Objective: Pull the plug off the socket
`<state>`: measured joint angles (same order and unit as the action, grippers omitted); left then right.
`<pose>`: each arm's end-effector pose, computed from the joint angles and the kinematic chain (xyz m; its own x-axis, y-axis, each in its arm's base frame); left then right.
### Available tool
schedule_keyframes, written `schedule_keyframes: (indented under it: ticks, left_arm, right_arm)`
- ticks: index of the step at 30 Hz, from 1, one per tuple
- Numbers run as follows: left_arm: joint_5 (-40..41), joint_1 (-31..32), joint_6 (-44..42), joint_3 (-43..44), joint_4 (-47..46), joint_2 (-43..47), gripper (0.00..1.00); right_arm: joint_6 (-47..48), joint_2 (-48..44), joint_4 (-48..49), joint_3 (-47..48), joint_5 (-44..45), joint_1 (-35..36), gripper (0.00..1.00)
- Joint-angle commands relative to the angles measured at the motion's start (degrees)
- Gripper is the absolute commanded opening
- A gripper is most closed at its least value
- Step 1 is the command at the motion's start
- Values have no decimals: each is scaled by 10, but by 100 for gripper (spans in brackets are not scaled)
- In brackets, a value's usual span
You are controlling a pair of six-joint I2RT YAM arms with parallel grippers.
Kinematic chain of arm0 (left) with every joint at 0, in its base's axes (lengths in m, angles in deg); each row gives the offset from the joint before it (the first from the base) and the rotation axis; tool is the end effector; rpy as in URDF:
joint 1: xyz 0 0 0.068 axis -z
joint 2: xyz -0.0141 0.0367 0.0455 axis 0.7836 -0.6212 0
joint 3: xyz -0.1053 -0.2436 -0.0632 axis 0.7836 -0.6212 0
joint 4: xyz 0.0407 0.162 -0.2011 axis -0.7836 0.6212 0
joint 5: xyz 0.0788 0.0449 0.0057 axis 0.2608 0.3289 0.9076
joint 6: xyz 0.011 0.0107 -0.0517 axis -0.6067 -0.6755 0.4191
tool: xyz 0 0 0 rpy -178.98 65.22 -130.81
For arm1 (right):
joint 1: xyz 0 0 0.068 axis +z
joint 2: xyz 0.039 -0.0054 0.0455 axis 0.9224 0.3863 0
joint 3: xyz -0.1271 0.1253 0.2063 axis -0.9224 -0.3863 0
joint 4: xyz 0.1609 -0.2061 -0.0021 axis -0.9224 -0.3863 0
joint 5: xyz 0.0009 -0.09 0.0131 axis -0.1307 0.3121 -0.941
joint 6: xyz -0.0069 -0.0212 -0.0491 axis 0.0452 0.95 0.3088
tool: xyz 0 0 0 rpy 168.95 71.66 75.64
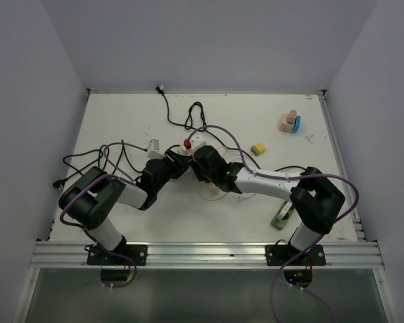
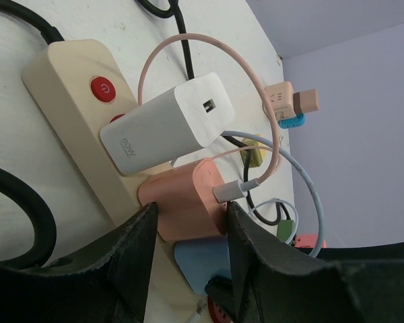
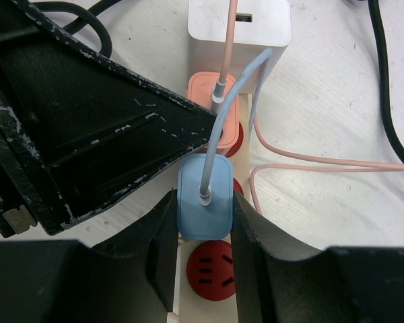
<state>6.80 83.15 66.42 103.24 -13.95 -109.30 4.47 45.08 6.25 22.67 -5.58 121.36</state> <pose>0.2397 -0.1446 0.1283 -0.5316 -0.7385 -0.4147 -0.0295 0.5055 -0.8623 0.2260 0.2926 0.2144 -0.4221 -0.3710 -0.8271 -0.5663 0.8204 -0.0790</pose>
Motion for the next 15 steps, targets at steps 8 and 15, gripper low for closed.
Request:
schedule_keyframes:
  ticks: [8,15]
  left_arm:
    - [54,4,-64,-25,255,-57,46]
    - [54,4,-63,-23,258,-57,46]
  right_arm:
    - [-60,-74,91,125,-9,-20,0]
    - [-112,-90,87,76,-20,-64,0]
